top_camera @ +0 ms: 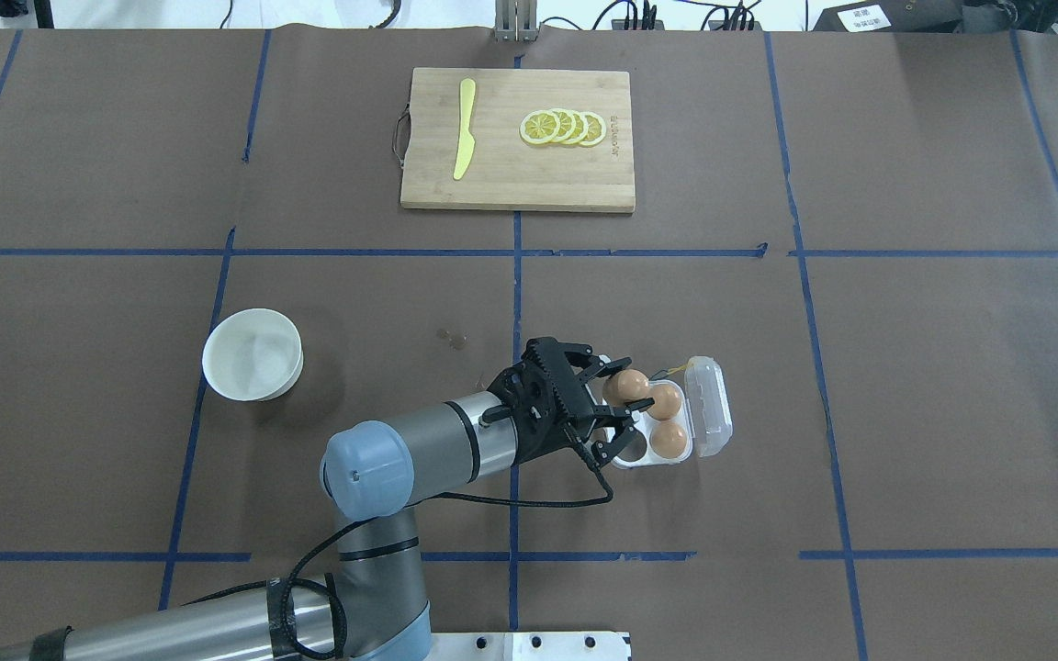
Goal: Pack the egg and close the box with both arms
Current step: 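Lower the held egg into an empty cup of the clear carton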
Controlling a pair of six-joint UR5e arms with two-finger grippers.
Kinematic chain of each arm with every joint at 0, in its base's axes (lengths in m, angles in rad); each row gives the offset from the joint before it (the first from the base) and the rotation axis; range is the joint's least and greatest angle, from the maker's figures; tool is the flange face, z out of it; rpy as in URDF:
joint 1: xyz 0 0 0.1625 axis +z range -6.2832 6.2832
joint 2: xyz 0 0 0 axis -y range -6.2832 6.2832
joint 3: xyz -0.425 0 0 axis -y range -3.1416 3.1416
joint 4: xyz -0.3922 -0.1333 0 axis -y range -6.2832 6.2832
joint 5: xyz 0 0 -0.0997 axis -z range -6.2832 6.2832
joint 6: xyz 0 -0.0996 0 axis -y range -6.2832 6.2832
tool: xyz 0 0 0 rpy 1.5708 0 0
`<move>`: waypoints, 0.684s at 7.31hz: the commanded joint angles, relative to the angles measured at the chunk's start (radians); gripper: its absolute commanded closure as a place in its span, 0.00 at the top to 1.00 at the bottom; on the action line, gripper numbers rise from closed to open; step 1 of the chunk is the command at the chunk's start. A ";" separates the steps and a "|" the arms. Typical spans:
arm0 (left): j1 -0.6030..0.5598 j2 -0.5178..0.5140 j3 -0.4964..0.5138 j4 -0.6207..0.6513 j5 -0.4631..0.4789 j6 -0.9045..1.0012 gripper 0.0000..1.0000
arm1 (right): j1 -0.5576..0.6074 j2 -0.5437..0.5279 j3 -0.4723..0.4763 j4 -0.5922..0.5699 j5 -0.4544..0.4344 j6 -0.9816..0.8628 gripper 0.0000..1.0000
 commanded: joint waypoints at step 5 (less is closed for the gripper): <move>0.018 -0.035 0.056 0.000 -0.011 0.000 0.25 | 0.000 0.000 -0.009 0.000 0.000 0.000 1.00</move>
